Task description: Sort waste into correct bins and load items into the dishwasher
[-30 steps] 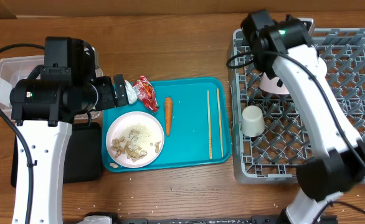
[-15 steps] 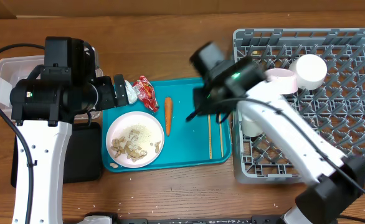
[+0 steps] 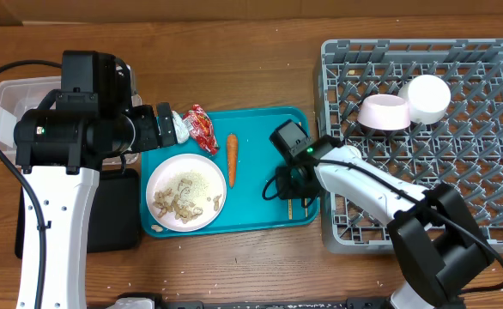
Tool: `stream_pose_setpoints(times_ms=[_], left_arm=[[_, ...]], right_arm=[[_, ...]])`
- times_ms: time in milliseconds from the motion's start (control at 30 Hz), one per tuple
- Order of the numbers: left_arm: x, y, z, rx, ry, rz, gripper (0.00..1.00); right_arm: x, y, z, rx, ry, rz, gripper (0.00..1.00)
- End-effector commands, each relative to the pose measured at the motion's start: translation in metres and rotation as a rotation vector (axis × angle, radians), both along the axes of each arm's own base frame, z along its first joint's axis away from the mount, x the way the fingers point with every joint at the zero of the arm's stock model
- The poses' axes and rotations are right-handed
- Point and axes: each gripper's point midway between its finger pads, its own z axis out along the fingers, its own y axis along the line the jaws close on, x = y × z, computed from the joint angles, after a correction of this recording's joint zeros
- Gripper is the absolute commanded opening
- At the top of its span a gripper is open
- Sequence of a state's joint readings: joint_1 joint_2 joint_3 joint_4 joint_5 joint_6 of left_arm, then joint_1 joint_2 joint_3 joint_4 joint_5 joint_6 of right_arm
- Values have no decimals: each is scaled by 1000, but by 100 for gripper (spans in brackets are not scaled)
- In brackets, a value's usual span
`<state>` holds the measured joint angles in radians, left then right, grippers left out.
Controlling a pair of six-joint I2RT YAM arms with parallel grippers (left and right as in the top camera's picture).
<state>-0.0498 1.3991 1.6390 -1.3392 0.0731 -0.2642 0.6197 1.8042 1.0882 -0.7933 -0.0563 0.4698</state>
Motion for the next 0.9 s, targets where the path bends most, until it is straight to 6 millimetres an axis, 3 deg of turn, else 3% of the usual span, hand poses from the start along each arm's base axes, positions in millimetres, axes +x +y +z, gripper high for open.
stream_pose_setpoints(times_ms=[0,167,333,467,600,733,867], left_arm=[[3,2,1,-3,-3,22,100],[3,2,1,-3,-3,22,100],[3,2,1,-3,-3,22,100],[3,2,1,-3,-3,22,100],[3,2,1,-3,-3,22,100],[3,2,1,-3,-3,22,100],[3,2,1,-3,-3,22,100]], right_arm=[[-4,-1,-5,18,3,4,37],[-3,0,-5,19,0,7,15],[6,9,14,31,-23,37,7],[22,20,49,65,-82,62,4],[47,25,106,108,-197,42,4],[77,-2,158,79,-327,-42,4],[104,-46,173,17,-394,-73,4]])
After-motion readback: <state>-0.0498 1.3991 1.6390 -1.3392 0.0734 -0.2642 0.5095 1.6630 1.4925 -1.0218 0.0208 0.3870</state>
